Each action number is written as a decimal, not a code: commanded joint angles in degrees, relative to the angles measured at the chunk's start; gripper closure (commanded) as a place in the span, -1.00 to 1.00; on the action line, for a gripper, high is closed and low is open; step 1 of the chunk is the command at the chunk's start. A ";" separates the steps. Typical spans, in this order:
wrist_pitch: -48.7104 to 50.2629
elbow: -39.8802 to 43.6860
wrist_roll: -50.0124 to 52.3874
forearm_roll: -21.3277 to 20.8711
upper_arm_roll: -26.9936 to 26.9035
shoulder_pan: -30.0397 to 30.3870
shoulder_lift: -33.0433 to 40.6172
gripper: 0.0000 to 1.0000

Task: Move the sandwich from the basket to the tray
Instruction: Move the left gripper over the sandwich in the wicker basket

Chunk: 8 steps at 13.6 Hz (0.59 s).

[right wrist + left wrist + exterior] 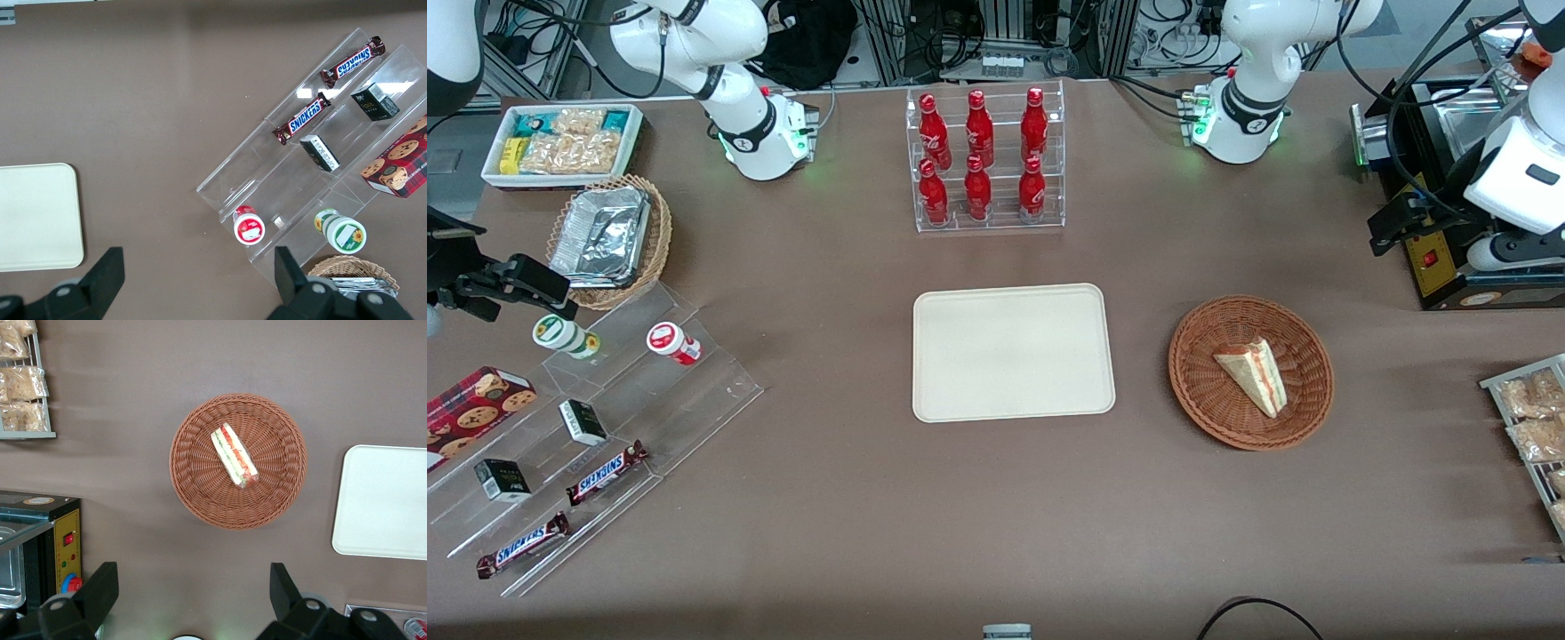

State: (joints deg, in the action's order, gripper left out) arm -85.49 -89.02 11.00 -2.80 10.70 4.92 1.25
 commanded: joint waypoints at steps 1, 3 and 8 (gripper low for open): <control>1.01 0.42 1.04 -0.28 0.38 0.61 0.33 -1.00; 0.93 -0.01 1.04 -0.19 0.29 0.79 -0.80 -1.00; -4.31 -4.04 1.48 -0.10 0.29 0.97 -7.48 -1.00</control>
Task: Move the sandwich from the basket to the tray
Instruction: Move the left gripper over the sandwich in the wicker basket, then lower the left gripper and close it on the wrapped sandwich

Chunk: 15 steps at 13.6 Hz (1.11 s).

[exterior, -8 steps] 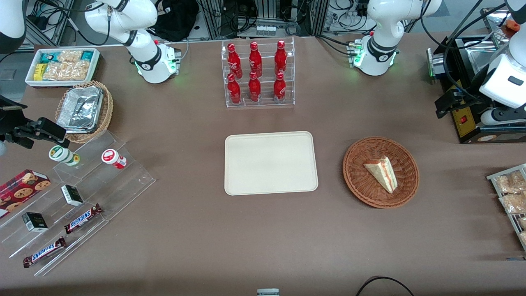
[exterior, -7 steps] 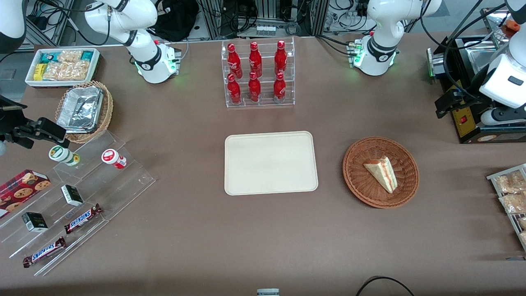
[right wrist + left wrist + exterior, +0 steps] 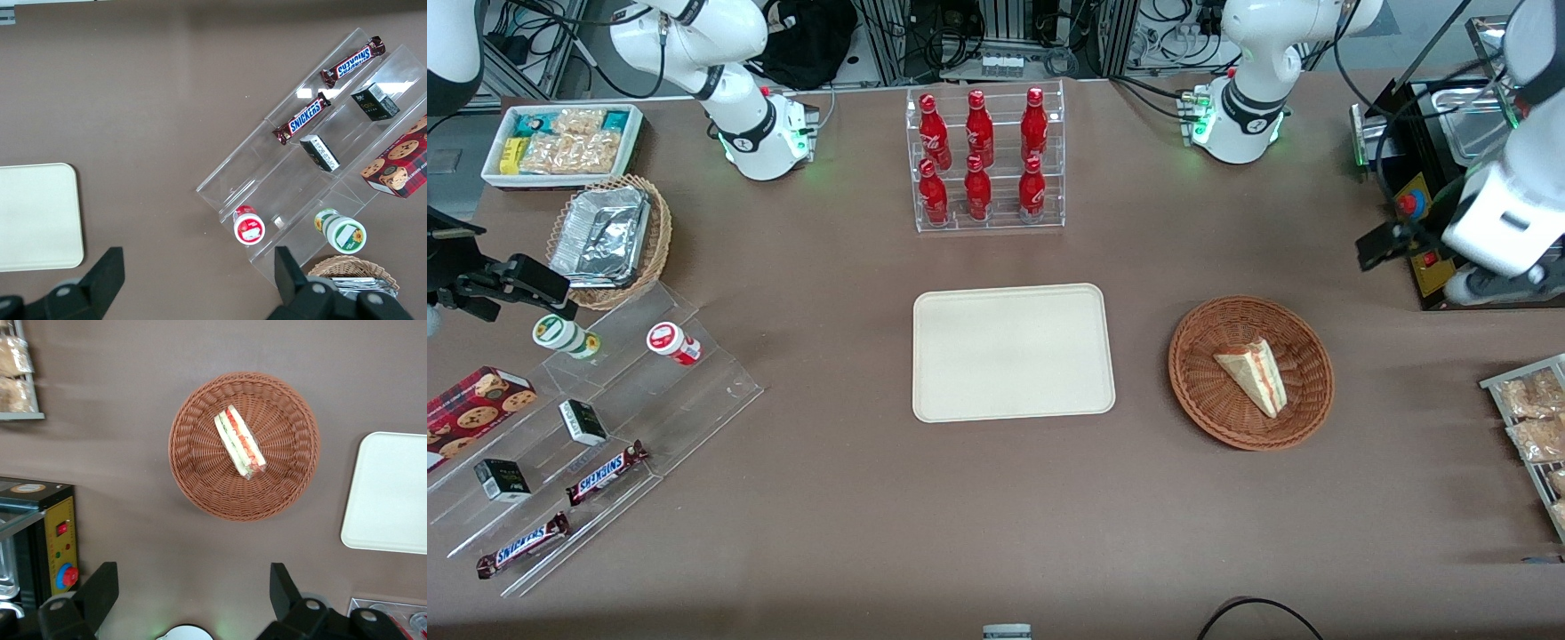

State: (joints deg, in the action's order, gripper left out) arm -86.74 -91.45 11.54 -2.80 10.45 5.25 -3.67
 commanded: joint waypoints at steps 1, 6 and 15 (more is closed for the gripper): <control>-7.61 -4.67 1.20 -0.10 0.54 0.64 -2.74 -1.00; -34.68 -24.18 21.02 0.07 0.71 0.55 -2.48 -1.00; -53.27 -36.87 34.16 0.34 3.09 0.11 -6.60 -1.00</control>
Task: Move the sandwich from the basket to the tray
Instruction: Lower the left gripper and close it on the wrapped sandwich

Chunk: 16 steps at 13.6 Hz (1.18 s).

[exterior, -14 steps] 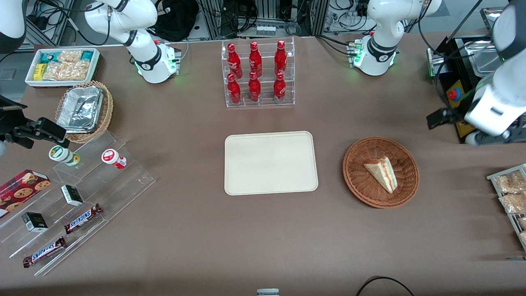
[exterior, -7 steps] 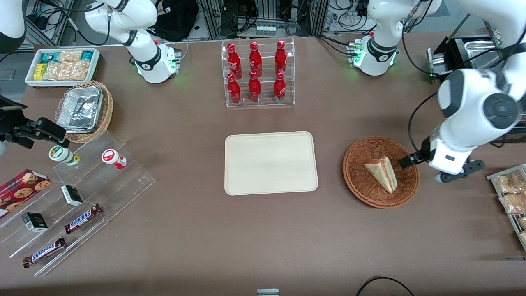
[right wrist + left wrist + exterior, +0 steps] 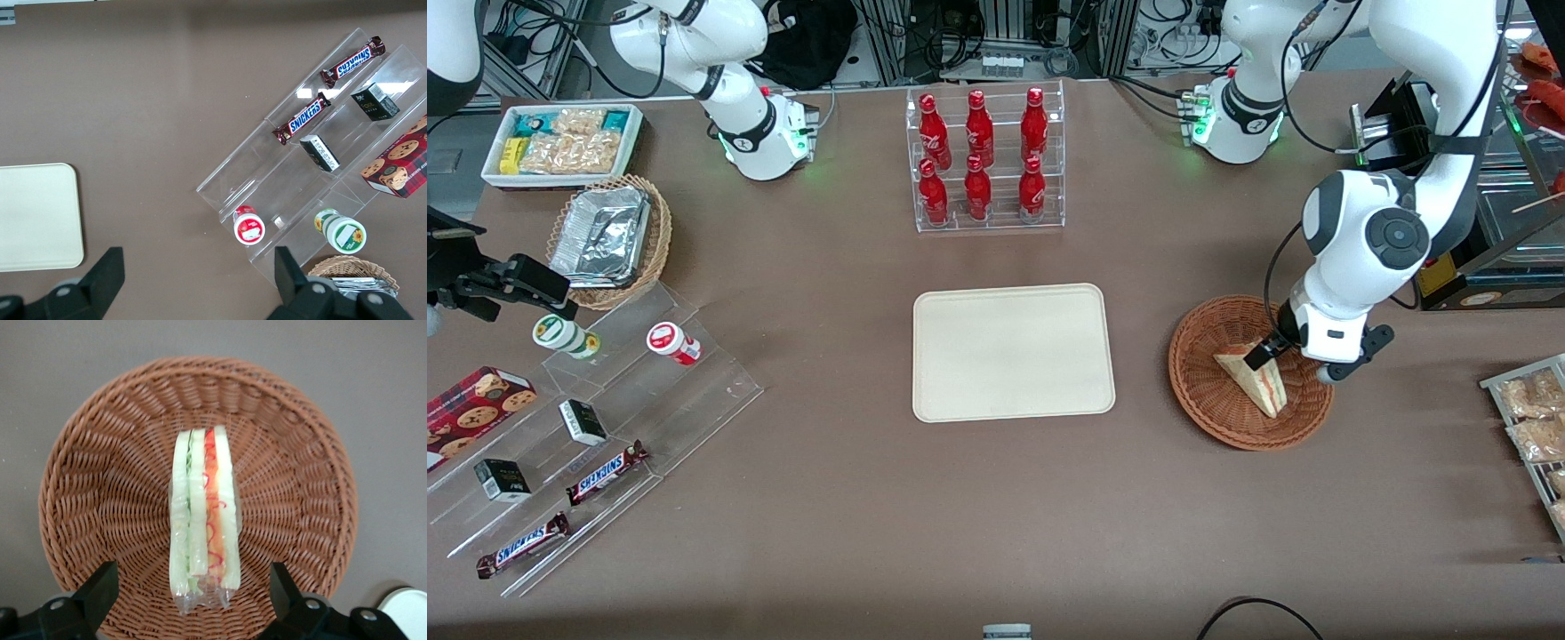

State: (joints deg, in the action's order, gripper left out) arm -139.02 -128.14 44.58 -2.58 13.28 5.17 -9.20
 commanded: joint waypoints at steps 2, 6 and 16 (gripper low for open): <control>-1.17 0.08 1.13 0.12 0.25 0.28 -3.18 -1.00; -4.94 0.34 0.86 0.12 0.25 0.28 -6.70 -0.43; 25.95 22.37 -0.28 -0.58 2.09 -2.52 -2.93 0.86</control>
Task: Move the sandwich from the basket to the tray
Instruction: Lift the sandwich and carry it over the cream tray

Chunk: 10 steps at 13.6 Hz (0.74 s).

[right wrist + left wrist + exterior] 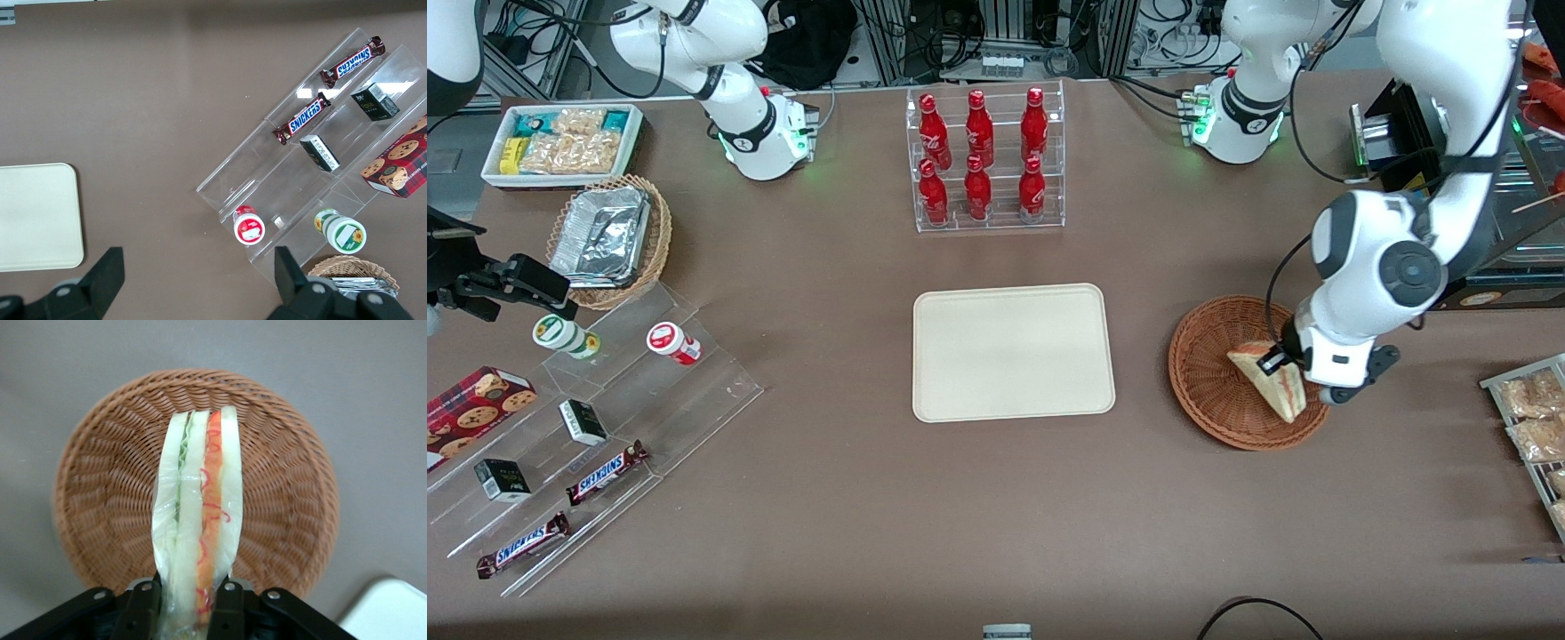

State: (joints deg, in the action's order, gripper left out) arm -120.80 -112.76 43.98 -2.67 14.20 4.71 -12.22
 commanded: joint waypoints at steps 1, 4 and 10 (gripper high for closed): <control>10.03 10.24 0.92 -0.40 2.05 -3.99 -0.34 0.86; 10.85 13.52 1.02 -0.93 2.32 -12.85 -2.80 0.83; 10.49 22.75 1.98 -0.84 2.23 -27.28 -15.10 0.82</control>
State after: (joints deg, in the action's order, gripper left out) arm -111.27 -95.01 45.64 -2.79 16.98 -19.93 -22.91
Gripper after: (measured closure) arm 0.850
